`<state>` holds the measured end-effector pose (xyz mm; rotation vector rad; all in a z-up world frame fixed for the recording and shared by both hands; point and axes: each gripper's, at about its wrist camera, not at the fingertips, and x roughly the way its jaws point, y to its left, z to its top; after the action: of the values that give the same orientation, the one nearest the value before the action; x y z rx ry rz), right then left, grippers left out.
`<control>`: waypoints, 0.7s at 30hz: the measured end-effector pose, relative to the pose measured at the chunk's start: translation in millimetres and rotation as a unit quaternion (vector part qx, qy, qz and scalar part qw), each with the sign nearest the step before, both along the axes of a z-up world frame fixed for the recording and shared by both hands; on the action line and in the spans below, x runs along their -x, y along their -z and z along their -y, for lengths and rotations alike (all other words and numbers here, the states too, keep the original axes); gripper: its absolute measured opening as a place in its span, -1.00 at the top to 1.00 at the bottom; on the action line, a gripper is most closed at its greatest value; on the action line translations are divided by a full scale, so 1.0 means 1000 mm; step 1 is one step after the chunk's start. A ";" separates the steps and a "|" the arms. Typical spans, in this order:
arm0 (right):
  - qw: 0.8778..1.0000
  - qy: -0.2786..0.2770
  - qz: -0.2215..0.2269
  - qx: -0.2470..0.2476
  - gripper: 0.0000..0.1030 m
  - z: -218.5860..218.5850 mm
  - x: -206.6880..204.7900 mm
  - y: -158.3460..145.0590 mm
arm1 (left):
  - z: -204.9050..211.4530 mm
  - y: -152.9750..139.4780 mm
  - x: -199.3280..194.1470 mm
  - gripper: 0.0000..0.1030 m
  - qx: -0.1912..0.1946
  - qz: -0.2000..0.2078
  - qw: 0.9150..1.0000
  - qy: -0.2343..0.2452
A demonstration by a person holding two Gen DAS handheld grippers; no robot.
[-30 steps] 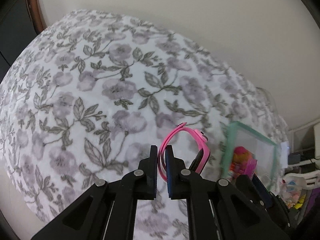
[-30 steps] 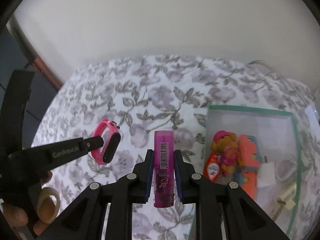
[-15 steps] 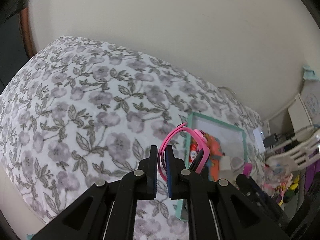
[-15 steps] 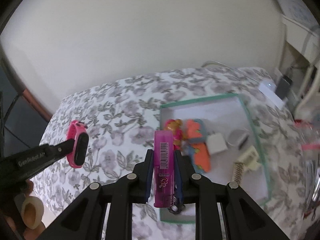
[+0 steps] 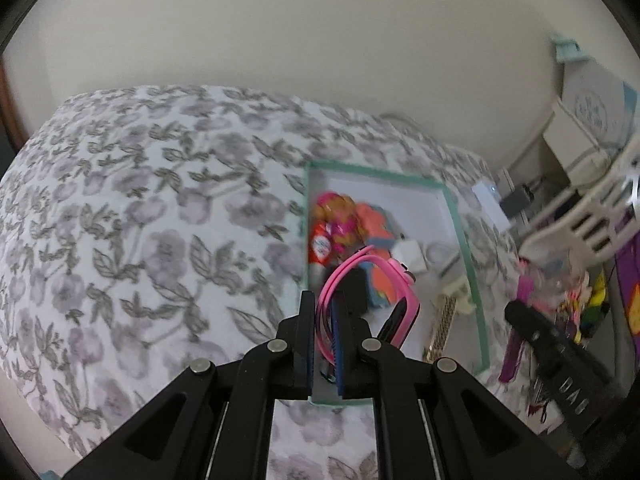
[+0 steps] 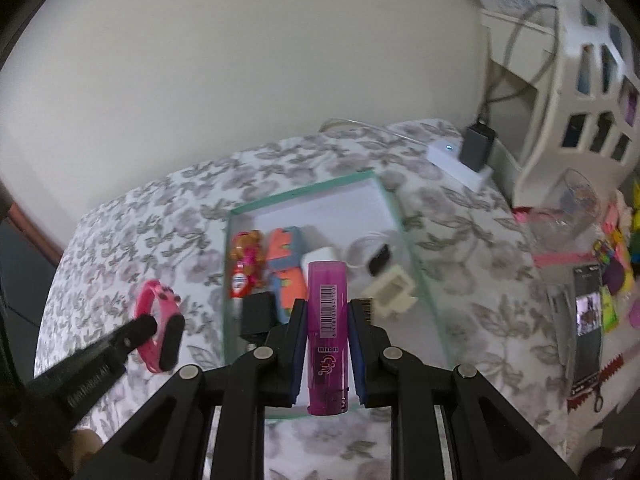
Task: Organize rigid objects
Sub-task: 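Carry pink watch and magenta tube into the tray and open both tools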
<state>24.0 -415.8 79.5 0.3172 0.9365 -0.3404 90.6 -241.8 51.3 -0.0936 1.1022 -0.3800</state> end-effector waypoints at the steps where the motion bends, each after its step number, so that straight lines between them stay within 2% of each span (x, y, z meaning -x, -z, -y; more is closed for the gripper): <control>1: 1.000 0.004 -0.001 -0.001 0.59 0.003 0.001 0.002 | 0.005 0.004 0.002 0.85 -0.001 -0.005 1.000 0.006; 6: 0.999 0.024 -0.037 0.014 0.59 0.022 0.001 0.022 | 0.031 0.022 0.011 0.85 -0.039 -0.002 0.999 0.028; 10: 0.998 0.025 -0.059 0.011 0.59 0.030 0.000 0.038 | 0.047 0.041 0.013 0.85 -0.050 -0.017 0.998 0.040; 12: 0.998 0.025 -0.062 0.001 0.59 0.034 0.000 0.045 | 0.052 0.047 0.016 0.85 -0.065 -0.011 0.997 0.043; 18: 0.997 0.032 -0.071 -0.011 0.59 0.039 0.000 0.058 | 0.071 0.050 0.028 0.85 -0.087 0.009 0.993 0.075; 21: 0.996 0.031 -0.088 -0.011 0.59 0.038 -0.002 0.069 | 0.077 0.057 0.029 0.85 -0.095 0.004 0.992 0.080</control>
<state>26.1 -453.8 10.8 0.3414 1.1052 -0.4203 61.4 -318.6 -5.4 0.1648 1.1359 -0.4163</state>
